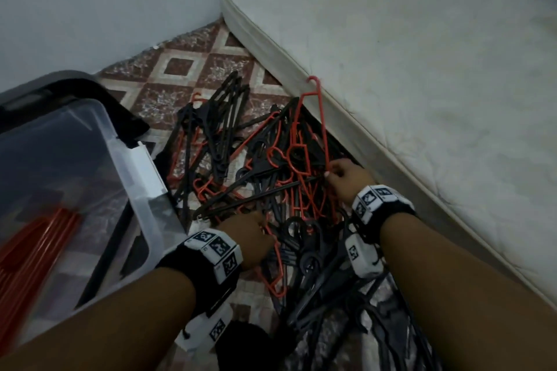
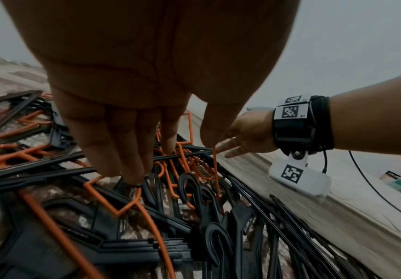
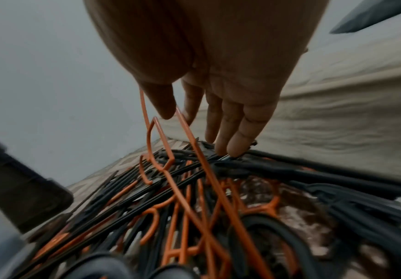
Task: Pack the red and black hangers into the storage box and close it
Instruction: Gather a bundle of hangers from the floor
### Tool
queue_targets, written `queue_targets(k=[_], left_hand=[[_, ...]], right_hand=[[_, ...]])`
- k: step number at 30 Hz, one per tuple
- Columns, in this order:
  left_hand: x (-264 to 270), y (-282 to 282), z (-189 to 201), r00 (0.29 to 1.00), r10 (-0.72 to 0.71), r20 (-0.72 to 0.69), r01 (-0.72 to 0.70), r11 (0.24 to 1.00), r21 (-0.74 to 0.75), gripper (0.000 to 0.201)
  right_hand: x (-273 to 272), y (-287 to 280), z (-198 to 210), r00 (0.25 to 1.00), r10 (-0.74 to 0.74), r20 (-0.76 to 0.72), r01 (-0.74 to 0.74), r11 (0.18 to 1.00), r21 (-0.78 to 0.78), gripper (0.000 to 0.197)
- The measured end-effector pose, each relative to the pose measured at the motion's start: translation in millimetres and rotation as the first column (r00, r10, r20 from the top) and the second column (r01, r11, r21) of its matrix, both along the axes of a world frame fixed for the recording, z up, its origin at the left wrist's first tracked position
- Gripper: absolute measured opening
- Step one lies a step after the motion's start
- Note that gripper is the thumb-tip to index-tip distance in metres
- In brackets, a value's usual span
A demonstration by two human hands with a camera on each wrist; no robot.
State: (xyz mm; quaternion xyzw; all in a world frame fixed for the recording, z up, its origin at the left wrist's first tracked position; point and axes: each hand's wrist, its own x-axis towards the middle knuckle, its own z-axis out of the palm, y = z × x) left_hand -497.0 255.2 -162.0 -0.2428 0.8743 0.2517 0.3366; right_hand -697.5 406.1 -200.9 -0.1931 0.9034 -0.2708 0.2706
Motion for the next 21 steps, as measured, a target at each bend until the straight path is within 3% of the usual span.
queue_targets(k=[2,5,8,10,12,16,18,21], left_hand=[[2,4,-4,1.0,0.003,-0.02,-0.003,1.0,0.006,0.042],[5,6,-8,0.997,0.01,-0.073,-0.01,1.0,0.006,0.037],[5,5,-10,0.994,0.011,-0.113,-0.015,0.999,-0.038,0.022],[4,5,-12,0.995,-0.042,-0.087,0.035,0.996,-0.078,0.028],[4,4,-15,0.994,-0.079,-0.079,0.071,0.992,-0.101,0.032],[4,-1,-25,0.995,-0.043,-0.096,0.027,0.987,-0.156,0.021],[1,-2,-32,0.997,-0.053,-0.055,0.043,0.986,-0.162,0.024],[0,0,-45,0.992,-0.125,0.031,0.129,0.981,-0.147,0.036]], right_hand=[[19,-8,-4,0.998,0.065,-0.002,-0.065,0.996,-0.06,0.013],[51,-14,-4,0.957,0.289,0.005,-0.288,0.954,-0.08,0.002],[73,-13,-9,0.852,0.522,0.044,-0.523,0.852,0.023,0.025],[76,-5,-12,0.821,0.563,0.095,-0.569,0.82,0.057,0.028],[69,11,-11,0.877,0.475,0.077,-0.479,0.877,0.044,0.025],[23,73,-21,0.996,0.079,-0.035,-0.076,0.993,0.093,0.021],[-1,118,-32,0.995,-0.058,-0.087,0.078,0.964,0.252,0.034],[-10,183,-51,0.981,-0.176,-0.083,0.193,0.811,0.553,0.06]])
